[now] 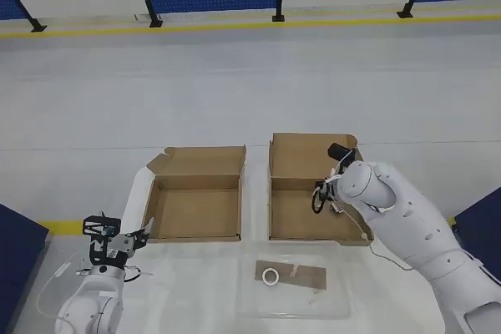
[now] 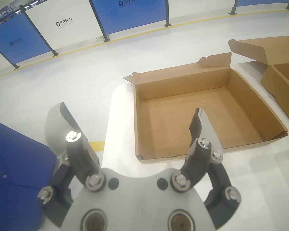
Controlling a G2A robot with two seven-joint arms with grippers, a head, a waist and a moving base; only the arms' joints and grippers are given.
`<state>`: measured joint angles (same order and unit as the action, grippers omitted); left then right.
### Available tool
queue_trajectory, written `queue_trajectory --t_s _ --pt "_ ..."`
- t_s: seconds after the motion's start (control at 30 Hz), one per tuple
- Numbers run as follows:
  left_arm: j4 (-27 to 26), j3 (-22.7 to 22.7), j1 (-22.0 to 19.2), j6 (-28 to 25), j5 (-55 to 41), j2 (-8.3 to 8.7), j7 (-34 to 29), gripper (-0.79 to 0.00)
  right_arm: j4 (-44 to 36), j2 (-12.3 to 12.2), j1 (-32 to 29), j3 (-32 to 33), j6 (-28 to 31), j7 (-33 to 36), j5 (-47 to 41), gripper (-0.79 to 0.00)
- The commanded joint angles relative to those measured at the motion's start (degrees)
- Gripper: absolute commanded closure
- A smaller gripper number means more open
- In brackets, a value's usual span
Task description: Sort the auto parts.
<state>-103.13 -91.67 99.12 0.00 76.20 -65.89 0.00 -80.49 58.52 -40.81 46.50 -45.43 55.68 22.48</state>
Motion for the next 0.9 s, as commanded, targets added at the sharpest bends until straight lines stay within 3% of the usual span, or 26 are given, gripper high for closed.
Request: queue_trajectory --t_s 0.0,0.3,0.67,0.87 --pt "0.0 0.0 0.0 0.0 0.0 0.0 0.0 -0.785 4.2 1.5 2.3 -3.1 -0.3 0.0 -0.5 0.0" --pt "0.0 0.0 0.0 0.0 0.0 0.0 0.0 -0.785 16.7 7.4 6.9 -12.1 -2.0 -1.5 -2.6 0.0" --pt "0.0 0.0 0.0 0.0 0.0 0.0 0.0 -0.785 17.9 7.7 5.8 -12.3 -1.2 -3.4 -2.7 0.0" --pt "0.0 0.0 0.0 0.0 0.0 0.0 0.0 -0.785 21.8 10.0 6.3 -14.6 -1.7 -5.4 -2.5 0.0"
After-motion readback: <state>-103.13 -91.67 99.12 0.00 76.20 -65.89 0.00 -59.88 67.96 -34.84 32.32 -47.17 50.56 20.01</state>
